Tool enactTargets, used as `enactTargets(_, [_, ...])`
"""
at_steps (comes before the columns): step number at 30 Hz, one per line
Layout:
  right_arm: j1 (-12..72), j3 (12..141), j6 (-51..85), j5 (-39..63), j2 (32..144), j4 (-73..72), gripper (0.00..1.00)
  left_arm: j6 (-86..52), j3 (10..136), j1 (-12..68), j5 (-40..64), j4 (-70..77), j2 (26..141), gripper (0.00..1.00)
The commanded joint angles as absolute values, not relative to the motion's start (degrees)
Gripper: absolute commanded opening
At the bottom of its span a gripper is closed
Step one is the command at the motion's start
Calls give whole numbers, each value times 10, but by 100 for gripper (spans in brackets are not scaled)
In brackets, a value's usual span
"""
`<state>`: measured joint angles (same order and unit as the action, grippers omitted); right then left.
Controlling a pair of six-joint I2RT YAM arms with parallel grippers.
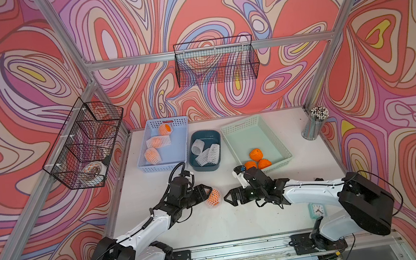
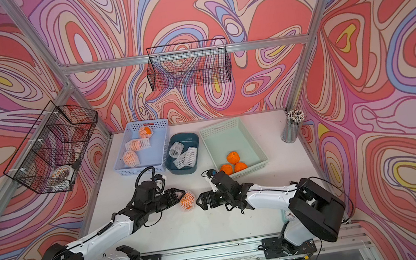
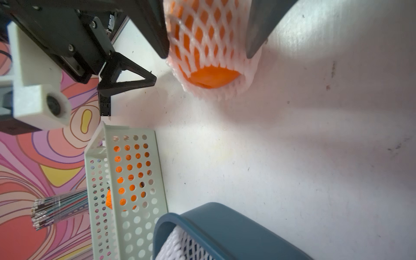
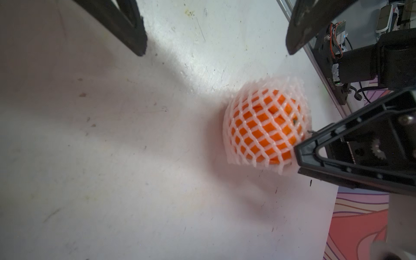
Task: Remove foam nets from oranges
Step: Remove the foam net from the orange.
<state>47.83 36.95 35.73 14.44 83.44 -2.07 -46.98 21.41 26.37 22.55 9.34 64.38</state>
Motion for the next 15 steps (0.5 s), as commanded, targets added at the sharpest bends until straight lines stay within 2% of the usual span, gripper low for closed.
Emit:
enactTargets(1, [483, 388, 357, 146, 849, -36, 98, -470, 201, 260, 236, 110, 623, 49])
enactTargets(7, [482, 398, 353, 161, 871, -82, 98, -467, 193, 260, 255, 134, 629, 42])
enactTargets(15, [482, 427, 302, 187, 901, -105, 98, -470, 178, 260, 275, 171, 634, 40])
